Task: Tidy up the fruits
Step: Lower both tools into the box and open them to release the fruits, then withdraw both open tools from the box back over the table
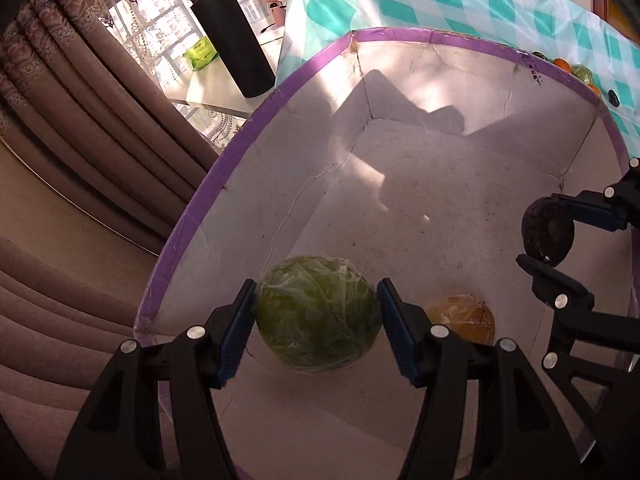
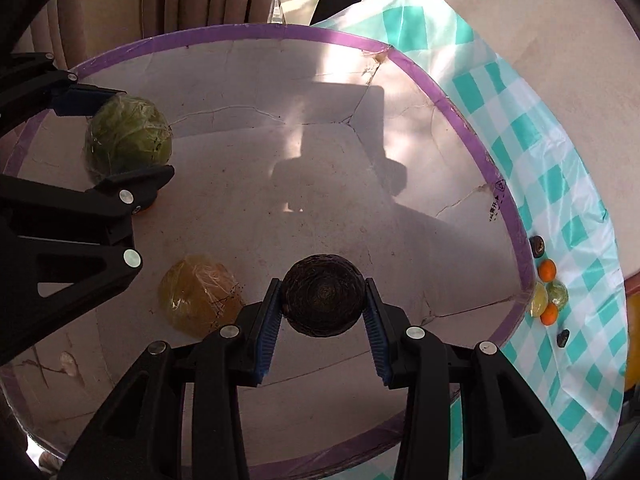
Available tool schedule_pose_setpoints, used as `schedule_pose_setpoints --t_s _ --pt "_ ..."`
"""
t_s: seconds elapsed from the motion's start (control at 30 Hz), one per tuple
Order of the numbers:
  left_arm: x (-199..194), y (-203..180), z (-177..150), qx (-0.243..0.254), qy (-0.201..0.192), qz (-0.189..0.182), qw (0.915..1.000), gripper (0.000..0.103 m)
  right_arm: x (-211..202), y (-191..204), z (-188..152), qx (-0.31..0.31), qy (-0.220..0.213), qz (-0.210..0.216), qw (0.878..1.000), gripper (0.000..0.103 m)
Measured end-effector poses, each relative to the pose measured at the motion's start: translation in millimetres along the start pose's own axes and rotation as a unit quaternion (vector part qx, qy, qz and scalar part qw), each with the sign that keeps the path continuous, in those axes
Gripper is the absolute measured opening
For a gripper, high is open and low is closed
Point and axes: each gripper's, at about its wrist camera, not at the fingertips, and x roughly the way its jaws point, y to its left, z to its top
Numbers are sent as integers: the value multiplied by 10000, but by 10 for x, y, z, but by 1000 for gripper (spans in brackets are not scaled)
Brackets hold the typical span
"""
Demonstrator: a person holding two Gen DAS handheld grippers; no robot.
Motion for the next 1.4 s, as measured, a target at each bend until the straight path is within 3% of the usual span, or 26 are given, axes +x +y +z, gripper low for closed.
schedule_pose_setpoints --t_s 0.13,0.27,0.57,0.77,0.87,0.93,1.0,1.07,1.13,1.23,1.4 --pt "-5 -6 13 -51 4 -57 10000 66 44 -5 -11 94 -9 106 9999 42" --pt "-36 29 46 -261 -44 -124 9996 85 20 1 -26 60 -70 108 9999 53" --pt "-24 66 48 -481 -117 -296 9983 91 -45 -14 -62 202 -402 177 9988 56" --pt "-110 152 43 -859 -378 -227 9953 92 -199 -79 -126 610 -1165 431 9904 57" --pt "-348 164 47 -1106 -866 -217 9899 92 -411 -291 -226 1163 -1871 542 9739 60" --pt "-624 132 56 -1222 -1441 -249 9817 97 -592 -546 -355 1615 -2461 555 9541 68" --pt "-968 27 50 -1287 -2160 -324 9673 101 -728 -866 -522 2130 -2879 536 9321 80" --pt "-1295 -148 42 -1200 -2804 -474 9512 101 -777 -1233 -709 2683 -3066 509 9118 82" --pt "-1543 -369 54 -1058 -3267 -697 9366 101 -726 -1583 -911 3192 -3008 460 8975 82" --pt "-1747 -790 136 -838 -3568 -1253 9219 101 -559 -2026 -1258 3770 -2770 140 8837 82" --pt "-1589 -1751 350 -236 -3337 -2195 9165 101 -144 -2568 -1904 4537 -2224 -307 8624 82"
